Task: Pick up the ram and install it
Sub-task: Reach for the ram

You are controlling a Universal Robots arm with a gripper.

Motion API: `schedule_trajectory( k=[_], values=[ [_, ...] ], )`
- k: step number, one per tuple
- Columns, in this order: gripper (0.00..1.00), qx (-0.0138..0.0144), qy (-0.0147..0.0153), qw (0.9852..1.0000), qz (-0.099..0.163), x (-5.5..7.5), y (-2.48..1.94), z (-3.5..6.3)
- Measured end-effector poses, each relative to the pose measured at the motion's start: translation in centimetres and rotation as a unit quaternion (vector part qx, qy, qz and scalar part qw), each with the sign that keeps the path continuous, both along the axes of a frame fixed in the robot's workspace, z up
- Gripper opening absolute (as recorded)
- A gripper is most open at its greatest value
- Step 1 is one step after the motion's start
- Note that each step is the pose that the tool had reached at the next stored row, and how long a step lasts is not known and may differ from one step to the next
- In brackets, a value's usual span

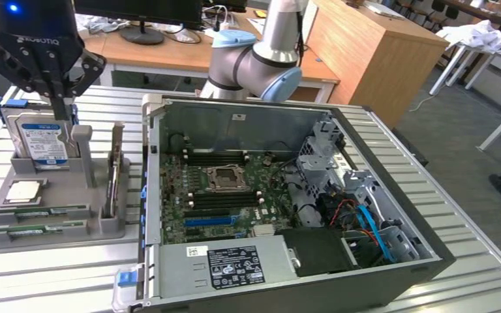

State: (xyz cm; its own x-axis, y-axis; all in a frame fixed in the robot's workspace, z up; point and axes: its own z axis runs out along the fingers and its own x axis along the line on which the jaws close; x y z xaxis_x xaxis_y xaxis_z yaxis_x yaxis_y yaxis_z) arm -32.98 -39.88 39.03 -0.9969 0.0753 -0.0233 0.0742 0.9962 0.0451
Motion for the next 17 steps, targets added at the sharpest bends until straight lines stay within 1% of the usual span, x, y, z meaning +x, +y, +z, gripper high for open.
schedule_trajectory(
  k=[6, 17],
  values=[
    [0.10, 0.0000, 0.0000, 1.0000, 0.000, -0.2, 0.00, 0.00],
    [0.10, 0.0000, 0.0000, 1.0000, 0.000, -1.6, 0.00, -0.03]
  ],
)
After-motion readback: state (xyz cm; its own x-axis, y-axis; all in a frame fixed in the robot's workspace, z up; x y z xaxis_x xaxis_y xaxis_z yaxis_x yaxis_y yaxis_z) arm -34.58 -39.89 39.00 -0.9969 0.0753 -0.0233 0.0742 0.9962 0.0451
